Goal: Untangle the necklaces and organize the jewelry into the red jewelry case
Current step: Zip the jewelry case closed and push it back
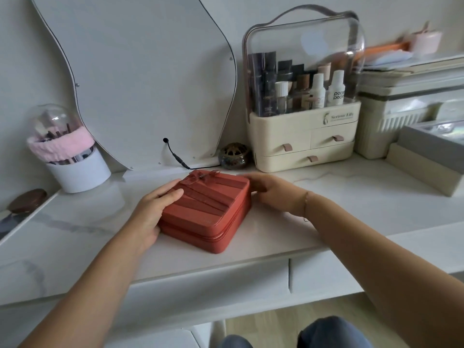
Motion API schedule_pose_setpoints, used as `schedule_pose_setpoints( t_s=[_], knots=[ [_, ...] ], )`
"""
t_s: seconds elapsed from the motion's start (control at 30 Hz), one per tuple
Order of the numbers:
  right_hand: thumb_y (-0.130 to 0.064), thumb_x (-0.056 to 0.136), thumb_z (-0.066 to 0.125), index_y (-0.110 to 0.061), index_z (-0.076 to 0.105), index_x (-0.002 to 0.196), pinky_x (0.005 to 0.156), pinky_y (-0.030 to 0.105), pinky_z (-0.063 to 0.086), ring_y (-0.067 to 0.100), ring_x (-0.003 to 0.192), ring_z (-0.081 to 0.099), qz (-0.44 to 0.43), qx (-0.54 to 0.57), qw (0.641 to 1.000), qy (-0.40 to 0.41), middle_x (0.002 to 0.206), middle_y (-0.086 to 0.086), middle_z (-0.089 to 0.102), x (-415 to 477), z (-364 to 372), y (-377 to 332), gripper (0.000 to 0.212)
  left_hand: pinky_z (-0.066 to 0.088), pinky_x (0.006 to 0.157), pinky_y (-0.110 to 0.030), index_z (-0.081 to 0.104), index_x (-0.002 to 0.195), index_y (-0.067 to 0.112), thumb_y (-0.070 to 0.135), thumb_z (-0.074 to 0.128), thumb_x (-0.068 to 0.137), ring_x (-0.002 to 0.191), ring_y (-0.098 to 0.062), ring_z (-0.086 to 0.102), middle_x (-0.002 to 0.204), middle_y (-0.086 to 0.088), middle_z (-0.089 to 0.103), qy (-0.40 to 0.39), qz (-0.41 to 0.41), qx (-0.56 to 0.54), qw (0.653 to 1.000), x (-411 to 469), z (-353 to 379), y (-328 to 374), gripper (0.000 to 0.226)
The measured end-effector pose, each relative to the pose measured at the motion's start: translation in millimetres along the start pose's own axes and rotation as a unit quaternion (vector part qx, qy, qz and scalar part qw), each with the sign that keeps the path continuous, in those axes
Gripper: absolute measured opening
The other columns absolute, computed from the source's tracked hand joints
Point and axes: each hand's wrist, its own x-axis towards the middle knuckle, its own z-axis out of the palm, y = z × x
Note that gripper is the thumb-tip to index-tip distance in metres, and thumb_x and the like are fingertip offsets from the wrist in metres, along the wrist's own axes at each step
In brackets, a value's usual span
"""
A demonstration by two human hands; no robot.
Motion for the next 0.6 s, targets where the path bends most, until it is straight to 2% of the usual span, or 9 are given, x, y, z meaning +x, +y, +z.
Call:
schedule_pose_setpoints(
  t_s=[0.03, 0.1, 0.17, 0.23, 0.3, 0.43, 0.57, 0.6],
  knots=[
    [0.013, 0.081, 0.051, -0.015, 0.06, 0.118, 0.093, 0.027, 0.047, 0.017, 0.101, 0.061, -0.005, -0.035, 0.999, 0.002, 0.112, 0.006, 0.067, 3, -1, 1, 0.047, 0.049, 0.087, -0.029, 0.067, 0.118, 0.018, 0.006, 0.063, 0.085, 0.095, -0.015, 0.068, 0.108, -0.004, 0.072, 0.001, 0.001, 0.001, 1.0, 0, 0, -1, 0.036],
    [0.003, 0.084, 0.059, -0.015, 0.066, 0.1, 0.085, 0.02, 0.046, 0.013, 0.089, 0.06, 0.004, -0.088, 0.996, 0.025, 0.096, 0.001, 0.069, 5, -6, 2, 0.025, 0.049, 0.089, -0.03, 0.065, 0.121, 0.016, 0.006, 0.062, 0.085, 0.099, -0.017, 0.067, 0.11, -0.006, 0.072, 0.002, 0.004, 0.003, 1.0, 1, 0, -2, 0.038],
    [-0.005, 0.085, 0.064, -0.021, 0.067, 0.089, 0.079, 0.019, 0.046, 0.01, 0.081, 0.058, 0.016, -0.083, 0.995, 0.048, 0.085, -0.004, 0.067, 4, -9, 3, 0.017, 0.049, 0.092, -0.032, 0.065, 0.123, 0.014, 0.007, 0.062, 0.085, 0.103, -0.019, 0.066, 0.112, -0.007, 0.071, 0.003, 0.006, 0.004, 1.0, 2, -1, -3, 0.039],
    [-0.009, 0.086, 0.066, -0.02, 0.069, 0.085, 0.081, 0.027, 0.048, 0.011, 0.077, 0.06, 0.028, -0.062, 0.995, 0.07, 0.081, -0.001, 0.067, 3, -9, 5, 0.011, 0.049, 0.091, -0.031, 0.065, 0.123, 0.014, 0.007, 0.062, 0.085, 0.102, -0.019, 0.067, 0.112, -0.007, 0.071, 0.004, 0.005, 0.004, 1.0, 2, 0, -4, 0.039],
    [-0.013, 0.086, 0.067, -0.018, 0.069, 0.083, 0.079, 0.028, 0.049, 0.011, 0.074, 0.061, 0.034, -0.064, 0.993, 0.09, 0.078, 0.001, 0.068, 0, -10, 5, 0.006, 0.05, 0.085, -0.029, 0.066, 0.12, 0.015, 0.006, 0.061, 0.085, 0.096, -0.017, 0.068, 0.108, -0.006, 0.072, 0.005, 0.006, 0.002, 1.0, 1, 1, -3, 0.036],
    [-0.018, 0.084, 0.069, -0.017, 0.071, 0.081, 0.07, 0.024, 0.046, 0.008, 0.068, 0.058, 0.034, -0.099, 0.987, 0.118, 0.074, -0.002, 0.067, -11, -14, 1, 0.004, 0.052, 0.078, -0.026, 0.07, 0.113, 0.015, 0.003, 0.06, 0.084, 0.089, -0.015, 0.07, 0.1, -0.005, 0.074, 0.021, 0.007, 0.0, 1.0, -3, 6, 0, 0.033],
    [-0.019, 0.084, 0.069, -0.018, 0.071, 0.081, 0.061, 0.01, 0.04, 0.005, 0.067, 0.055, 0.002, -0.171, 0.977, 0.125, 0.072, -0.01, 0.063, -34, -11, -10, 0.004, 0.051, 0.086, -0.03, 0.069, 0.117, 0.014, 0.003, 0.062, 0.082, 0.098, -0.02, 0.069, 0.104, -0.007, 0.073, 0.036, 0.004, 0.01, 0.999, -1, 7, 0, 0.037],
    [-0.02, 0.084, 0.068, -0.017, 0.071, 0.082, 0.062, 0.01, 0.04, 0.003, 0.067, 0.054, -0.006, -0.185, 0.974, 0.13, 0.073, -0.01, 0.063, -40, -6, -13, 0.005, 0.051, 0.088, -0.031, 0.068, 0.118, 0.014, 0.004, 0.063, 0.081, 0.1, -0.021, 0.068, 0.105, -0.007, 0.073, 0.039, 0.004, 0.014, 0.999, -1, 6, -1, 0.038]
  ],
)
